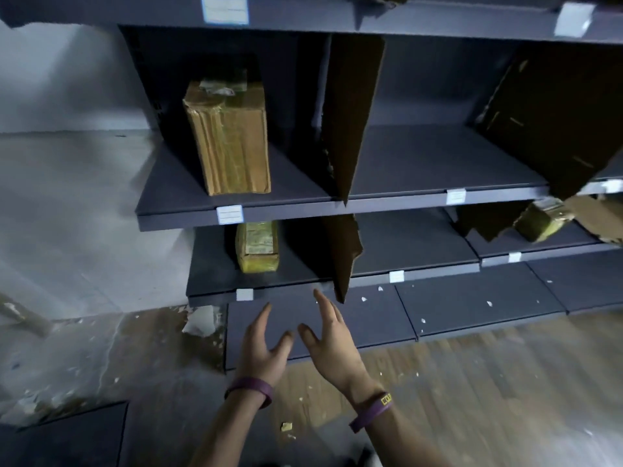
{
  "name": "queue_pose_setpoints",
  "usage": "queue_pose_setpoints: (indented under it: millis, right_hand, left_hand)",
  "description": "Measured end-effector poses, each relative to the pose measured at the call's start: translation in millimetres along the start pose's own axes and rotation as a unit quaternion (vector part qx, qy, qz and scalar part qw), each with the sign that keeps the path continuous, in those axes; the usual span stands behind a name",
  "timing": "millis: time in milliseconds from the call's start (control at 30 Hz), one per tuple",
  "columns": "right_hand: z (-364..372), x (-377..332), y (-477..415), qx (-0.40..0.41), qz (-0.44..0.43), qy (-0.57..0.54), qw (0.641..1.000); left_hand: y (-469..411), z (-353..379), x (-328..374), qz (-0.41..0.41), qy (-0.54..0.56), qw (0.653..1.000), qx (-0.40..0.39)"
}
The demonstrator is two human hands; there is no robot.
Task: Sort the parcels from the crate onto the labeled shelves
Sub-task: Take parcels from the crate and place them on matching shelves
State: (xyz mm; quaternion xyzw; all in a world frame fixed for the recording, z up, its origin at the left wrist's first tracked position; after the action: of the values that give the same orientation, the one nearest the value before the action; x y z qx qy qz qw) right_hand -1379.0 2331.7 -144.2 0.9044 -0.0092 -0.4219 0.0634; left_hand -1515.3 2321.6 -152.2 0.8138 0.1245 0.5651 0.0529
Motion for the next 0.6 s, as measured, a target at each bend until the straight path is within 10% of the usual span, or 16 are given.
queue_pose_setpoints:
  millis: [600]
  right_hand:
    - [-288,197,168,0.353,0.175,-0.108,0.913]
  left_hand:
    - [142,334,172,0.102,0.116,0.924,-0.35]
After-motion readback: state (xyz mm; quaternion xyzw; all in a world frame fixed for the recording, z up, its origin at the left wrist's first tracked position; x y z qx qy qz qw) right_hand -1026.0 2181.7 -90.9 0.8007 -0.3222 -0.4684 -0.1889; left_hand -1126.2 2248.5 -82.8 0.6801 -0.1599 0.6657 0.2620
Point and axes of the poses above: each hand's wrist, its own y-axis away from the middle knuckle, its own z-axis out of the palm, x = y × z, the point moved 2 cm from there along -y, towards the middle knuckle, and after that the axes turned 4 degrees about y, right-handed, at the moved point
